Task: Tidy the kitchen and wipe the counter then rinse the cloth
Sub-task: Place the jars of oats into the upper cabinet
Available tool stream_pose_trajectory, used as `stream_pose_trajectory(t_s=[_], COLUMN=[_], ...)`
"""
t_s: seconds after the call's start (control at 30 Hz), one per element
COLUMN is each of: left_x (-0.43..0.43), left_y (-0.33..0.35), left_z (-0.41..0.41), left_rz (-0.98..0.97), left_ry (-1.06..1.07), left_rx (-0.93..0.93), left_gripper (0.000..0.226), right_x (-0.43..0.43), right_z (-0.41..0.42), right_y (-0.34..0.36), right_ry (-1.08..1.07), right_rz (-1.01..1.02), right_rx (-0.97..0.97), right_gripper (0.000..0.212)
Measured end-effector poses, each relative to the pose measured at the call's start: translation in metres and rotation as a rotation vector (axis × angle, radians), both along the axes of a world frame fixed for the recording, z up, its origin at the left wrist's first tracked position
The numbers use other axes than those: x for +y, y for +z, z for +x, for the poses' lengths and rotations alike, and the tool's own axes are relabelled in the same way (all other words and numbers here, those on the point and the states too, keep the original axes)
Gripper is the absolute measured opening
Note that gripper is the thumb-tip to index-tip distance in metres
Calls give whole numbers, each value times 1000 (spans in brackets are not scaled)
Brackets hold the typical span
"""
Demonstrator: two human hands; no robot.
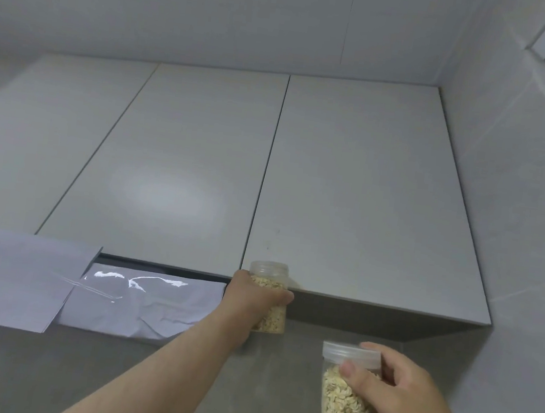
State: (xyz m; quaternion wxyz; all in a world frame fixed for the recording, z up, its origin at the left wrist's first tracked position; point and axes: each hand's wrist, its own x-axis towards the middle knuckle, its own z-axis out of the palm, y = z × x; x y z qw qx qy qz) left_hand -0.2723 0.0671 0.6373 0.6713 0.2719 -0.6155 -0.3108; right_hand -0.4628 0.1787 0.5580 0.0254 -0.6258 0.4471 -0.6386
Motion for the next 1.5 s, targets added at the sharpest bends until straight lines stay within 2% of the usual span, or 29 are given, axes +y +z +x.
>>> stream_pose_trajectory(t_s=[0.1,0.17,0.4,0.63,0.83,1.03,1.17,1.3,1.4,1.5], left_x=[3,6,15,10,9,34,56,69,78,90], left_y=[1,4,15,17,9,7,7,4,3,1], left_z=[-1,1,4,11,12,30,46,59,63,66], left_rz=[-8,-7,-41,4,-21,-150,-205,-259,-308,-363], left_ry=[-64,-121,-216,-324,-416,-399,-319,-266,-261,-287], left_rx=[57,118,224,426,469,303,105,-10,-60,-95], left_gripper=[49,50,35,38,42,54,58,70,71,74], right_x=[-1,2,7,4,-2,4,15,33,46,59], right_z=[1,5,7,13,16,20,28,39,46,49], right_y=[2,4,8,14,17,20,28,36,42,48], right_ry=[28,67,131,124,118,106,113,128,129,111], right_rz=[-28,-49,-91,-103,-118,-128,-139,-195,-218,-228], right_rx=[-14,-19,-32,-36,-55,-58,-41,-15,11,55], right_gripper=[35,24,18,14,17,18,35,25,48,47])
